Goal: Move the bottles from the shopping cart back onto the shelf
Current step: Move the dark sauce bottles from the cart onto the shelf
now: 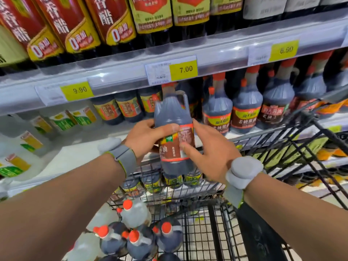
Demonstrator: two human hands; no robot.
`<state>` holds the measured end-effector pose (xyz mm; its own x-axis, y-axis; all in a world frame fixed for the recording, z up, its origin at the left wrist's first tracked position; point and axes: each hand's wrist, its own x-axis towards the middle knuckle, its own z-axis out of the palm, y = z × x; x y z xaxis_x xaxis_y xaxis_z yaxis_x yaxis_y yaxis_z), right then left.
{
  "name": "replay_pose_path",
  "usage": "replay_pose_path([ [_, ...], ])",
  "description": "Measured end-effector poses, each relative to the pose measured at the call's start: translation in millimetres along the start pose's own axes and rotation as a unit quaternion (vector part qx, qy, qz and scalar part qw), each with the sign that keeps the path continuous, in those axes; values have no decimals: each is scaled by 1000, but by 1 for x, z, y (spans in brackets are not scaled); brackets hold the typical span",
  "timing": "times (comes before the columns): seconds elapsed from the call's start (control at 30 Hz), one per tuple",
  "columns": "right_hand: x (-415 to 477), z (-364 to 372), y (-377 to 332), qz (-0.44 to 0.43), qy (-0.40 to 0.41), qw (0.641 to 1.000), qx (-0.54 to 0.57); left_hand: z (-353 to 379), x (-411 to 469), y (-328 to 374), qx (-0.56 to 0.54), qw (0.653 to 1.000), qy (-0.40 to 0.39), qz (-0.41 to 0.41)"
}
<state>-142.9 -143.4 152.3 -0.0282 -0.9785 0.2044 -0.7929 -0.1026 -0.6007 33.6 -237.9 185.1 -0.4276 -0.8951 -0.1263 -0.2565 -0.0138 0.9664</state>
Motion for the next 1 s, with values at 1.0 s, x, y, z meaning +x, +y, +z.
replay_pose_path([
  [1.0,2,36,34,29,9,953,-301,57,74,-13,87,981,161,60],
])
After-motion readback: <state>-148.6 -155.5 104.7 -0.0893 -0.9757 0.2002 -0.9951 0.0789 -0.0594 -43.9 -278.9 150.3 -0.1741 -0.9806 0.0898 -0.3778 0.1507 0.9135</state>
